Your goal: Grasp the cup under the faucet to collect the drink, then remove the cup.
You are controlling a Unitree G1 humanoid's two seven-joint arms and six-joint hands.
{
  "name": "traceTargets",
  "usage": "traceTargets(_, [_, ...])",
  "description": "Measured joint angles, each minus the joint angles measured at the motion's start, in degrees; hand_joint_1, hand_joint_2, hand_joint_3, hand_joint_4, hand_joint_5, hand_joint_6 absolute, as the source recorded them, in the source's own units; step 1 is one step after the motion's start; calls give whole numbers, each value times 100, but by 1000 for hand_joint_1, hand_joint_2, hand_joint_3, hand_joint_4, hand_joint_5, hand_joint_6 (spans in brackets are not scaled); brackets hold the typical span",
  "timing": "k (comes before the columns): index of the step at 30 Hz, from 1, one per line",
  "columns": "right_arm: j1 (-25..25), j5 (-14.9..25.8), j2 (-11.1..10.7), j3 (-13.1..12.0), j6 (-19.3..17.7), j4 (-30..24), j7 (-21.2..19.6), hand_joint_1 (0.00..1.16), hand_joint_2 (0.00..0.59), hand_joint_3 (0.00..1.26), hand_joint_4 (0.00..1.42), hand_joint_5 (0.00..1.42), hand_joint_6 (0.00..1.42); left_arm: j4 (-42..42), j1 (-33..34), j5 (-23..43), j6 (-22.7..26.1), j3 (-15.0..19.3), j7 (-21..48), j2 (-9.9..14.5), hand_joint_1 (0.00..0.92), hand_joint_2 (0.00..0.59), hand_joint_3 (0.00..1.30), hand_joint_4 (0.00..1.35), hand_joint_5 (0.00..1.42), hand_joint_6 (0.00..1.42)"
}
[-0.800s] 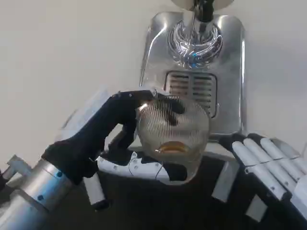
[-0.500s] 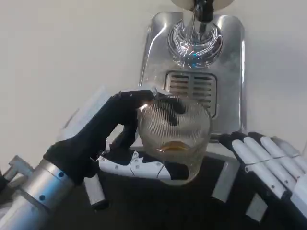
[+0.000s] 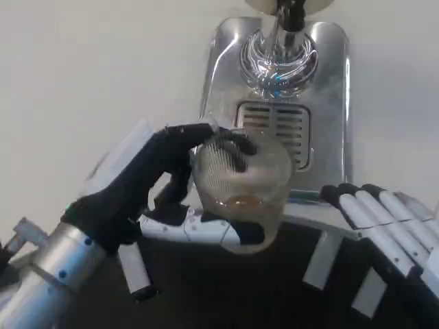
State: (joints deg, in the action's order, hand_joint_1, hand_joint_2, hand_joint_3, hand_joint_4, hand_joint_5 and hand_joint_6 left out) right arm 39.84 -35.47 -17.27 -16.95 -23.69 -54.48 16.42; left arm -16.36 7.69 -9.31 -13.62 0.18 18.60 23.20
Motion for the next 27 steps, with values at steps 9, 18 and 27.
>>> traceTargets(9, [-120,-240,278,307,265,1,0,333,386,0,0,0,22,1634,1030,-401,-349,-112,-654,-259,784,37,1157,1153,1383,1424])
traceTargets(18, [-196,-690,544,639,517,18,-4,336,384,0,0,0,29,3030,2025,-722,-611,-534,-1199,-781,785,38,1166,1141,1379,1424])
traceTargets(27, [-21,-856,740,783,622,16,-36,356,389,0,0,0,31,4637,2775,-900,-1018,-602,-1837,-1095,785,39,1173,1140,1379,1424])
